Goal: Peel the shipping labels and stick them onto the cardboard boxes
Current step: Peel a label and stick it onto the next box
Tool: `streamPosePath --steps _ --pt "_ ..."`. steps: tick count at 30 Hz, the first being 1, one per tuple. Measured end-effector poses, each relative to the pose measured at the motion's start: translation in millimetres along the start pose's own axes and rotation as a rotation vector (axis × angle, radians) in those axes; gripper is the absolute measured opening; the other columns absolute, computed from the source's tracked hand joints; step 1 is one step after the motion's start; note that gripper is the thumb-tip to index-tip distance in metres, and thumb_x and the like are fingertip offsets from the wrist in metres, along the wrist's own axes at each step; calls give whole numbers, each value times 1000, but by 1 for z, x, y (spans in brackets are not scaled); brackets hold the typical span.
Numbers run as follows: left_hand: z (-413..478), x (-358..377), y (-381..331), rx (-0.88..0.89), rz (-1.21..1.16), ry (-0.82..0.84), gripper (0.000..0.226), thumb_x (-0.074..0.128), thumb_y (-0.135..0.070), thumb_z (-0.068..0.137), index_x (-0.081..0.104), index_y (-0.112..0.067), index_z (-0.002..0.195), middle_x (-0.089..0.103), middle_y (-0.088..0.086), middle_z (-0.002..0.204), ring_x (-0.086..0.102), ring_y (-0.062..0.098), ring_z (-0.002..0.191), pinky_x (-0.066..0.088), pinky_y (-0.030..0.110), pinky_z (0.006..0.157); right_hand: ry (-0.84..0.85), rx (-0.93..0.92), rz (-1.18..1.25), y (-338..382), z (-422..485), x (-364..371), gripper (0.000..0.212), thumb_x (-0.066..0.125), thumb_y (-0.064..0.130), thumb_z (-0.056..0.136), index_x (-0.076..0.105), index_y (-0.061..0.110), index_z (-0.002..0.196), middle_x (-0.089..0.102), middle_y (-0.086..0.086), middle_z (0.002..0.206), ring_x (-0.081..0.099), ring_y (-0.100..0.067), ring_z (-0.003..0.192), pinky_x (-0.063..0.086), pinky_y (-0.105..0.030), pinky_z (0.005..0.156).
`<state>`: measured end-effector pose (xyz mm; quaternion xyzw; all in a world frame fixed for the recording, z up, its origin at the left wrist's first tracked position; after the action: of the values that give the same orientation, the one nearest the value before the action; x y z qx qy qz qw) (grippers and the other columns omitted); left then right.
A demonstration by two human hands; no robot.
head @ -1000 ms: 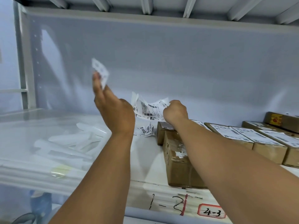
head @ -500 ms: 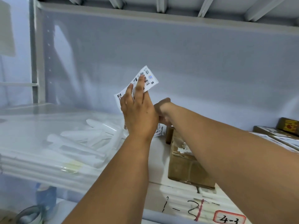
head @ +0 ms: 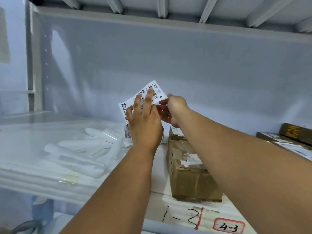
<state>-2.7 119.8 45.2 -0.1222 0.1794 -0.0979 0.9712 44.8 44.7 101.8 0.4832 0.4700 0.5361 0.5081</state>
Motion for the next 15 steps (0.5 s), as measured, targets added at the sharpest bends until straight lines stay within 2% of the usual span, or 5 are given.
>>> streamPosePath --steps 4,7,9,11,15 --pt "-1 4 -9 123 69 103 50 38 -1 80 52 -11 127 25 -6 153 17 23 140 12 41 107 129 19 117 16 -12 -25 49 51 55 91 65 8 89 70 -8 73 68 -21 72 58 -34 77" --pt "-3 10 -16 294 68 69 54 23 -10 72 64 -7 106 47 2 141 29 26 129 20 41 99 155 -31 5 20 -18 -48 13 62 23 91 64 11 86 66 -5 74 65 -15 68 55 -26 63" --pt "-5 15 -21 370 75 86 38 36 -7 75 66 -8 98 49 4 139 31 27 127 22 42 98 122 -64 -36 20 -19 -60 7 58 7 91 63 8 86 63 -6 74 63 -12 61 52 -22 53" --pt "-7 16 -25 432 72 18 25 52 -5 74 67 -9 94 48 4 140 33 27 126 24 42 98 58 -68 13 17 -20 -70 9 57 3 91 64 8 89 62 -5 71 61 -9 52 47 -18 46" --pt "-10 -7 -49 407 -187 -88 34 39 -19 76 71 -16 89 48 7 124 41 24 112 33 41 93 -136 -18 187 11 -19 -81 9 58 4 89 63 6 96 65 -7 74 60 -16 60 49 -21 48"
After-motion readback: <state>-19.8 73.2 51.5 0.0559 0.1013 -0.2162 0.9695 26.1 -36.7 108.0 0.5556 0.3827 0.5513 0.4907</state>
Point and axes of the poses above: each hand's wrist, its own z-axis towards the middle knuckle, its own x-axis out of the palm, y = z × x, the point moved 2 cm from there along z, towards the middle knuckle
